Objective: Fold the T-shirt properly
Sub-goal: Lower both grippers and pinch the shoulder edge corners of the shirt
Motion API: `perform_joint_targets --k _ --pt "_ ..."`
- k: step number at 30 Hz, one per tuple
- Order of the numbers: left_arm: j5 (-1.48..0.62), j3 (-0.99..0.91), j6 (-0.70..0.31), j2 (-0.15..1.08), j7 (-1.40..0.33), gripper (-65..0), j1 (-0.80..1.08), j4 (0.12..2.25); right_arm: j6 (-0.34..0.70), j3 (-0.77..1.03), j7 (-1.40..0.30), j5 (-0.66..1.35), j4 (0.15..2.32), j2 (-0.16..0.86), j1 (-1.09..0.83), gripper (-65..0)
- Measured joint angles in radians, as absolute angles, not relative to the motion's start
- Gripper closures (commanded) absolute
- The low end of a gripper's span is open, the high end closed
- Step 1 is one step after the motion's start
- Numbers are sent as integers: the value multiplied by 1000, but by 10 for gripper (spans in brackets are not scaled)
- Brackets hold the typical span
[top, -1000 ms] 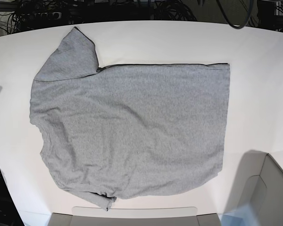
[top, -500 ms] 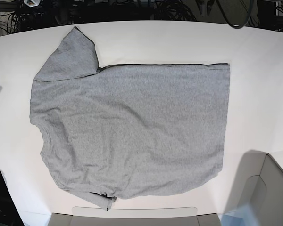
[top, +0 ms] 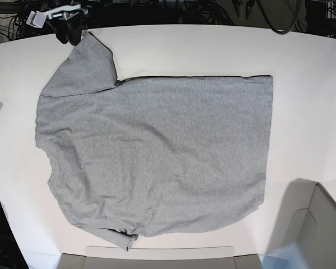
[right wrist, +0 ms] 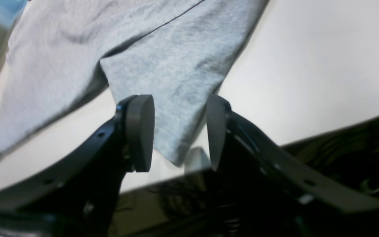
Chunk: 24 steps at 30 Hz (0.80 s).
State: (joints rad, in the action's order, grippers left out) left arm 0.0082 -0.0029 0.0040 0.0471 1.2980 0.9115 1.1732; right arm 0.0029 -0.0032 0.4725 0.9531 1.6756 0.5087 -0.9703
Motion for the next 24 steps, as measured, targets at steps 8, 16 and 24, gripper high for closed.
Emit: perform_joint_targets --k 8,16,24 --pt "8 -3 4 47 1298 -99 912 1173 1 -4 389 1073 1674 509 -912 -265" --pt "7 -3 4 50 1276 -99 911 1173 8 -10 412 1175 1589 477 -891 -265" --pt "7 -3 5 50 1261 -99 909 1174 27 -40 360 1174 1558 476 -813 -265"
